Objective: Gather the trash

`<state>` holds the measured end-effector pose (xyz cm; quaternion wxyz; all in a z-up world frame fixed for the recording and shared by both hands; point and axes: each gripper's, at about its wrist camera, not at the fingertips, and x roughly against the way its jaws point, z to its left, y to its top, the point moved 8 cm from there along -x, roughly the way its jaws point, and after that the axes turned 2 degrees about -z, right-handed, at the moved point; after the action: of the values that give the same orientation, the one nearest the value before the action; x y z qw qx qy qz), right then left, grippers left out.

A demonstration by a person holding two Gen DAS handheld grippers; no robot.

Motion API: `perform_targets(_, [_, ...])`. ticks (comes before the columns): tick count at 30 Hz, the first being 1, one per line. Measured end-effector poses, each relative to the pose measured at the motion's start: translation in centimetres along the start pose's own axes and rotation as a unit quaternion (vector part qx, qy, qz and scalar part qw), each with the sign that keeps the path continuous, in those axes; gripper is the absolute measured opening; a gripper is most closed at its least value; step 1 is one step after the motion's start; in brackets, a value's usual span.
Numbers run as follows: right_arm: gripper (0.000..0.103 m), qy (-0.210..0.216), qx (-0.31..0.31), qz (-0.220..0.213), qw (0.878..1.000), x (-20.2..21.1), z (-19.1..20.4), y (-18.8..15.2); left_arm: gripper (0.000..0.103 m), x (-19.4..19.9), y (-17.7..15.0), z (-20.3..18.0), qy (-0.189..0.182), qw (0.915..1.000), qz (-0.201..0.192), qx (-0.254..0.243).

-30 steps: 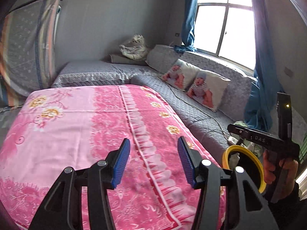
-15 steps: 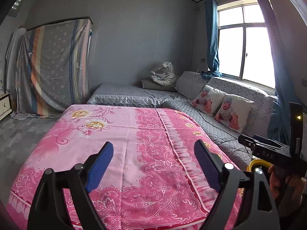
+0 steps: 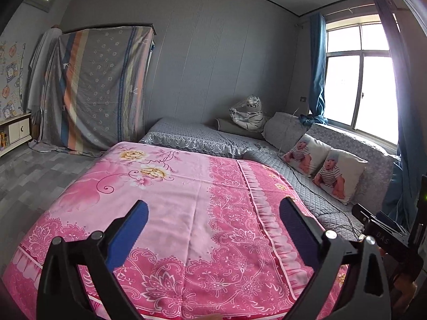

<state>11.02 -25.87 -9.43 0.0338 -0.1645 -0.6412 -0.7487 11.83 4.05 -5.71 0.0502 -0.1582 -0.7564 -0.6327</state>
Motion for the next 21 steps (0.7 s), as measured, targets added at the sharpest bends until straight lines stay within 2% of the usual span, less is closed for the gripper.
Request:
perform_targets(6, [0.095, -0.004, -0.003, -0.011, 1.0, 0.25, -0.1, 0.27, 0.095, -0.19, 0.4, 0.35, 0.004, 1.0, -0.004, 0.008])
perform_targets(11, [0.095, -0.002, 0.0, -0.014, 1.0, 0.42, 0.09, 0.31, 0.095, -0.1, 0.6, -0.03, 0.019, 0.9998, -0.008, -0.006])
perform_targets(21, [0.095, -0.019, 0.015, -0.017, 1.0, 0.35, 0.32, -0.29, 0.095, -0.39, 0.12, -0.27, 0.012, 0.9999, -0.004, 0.006])
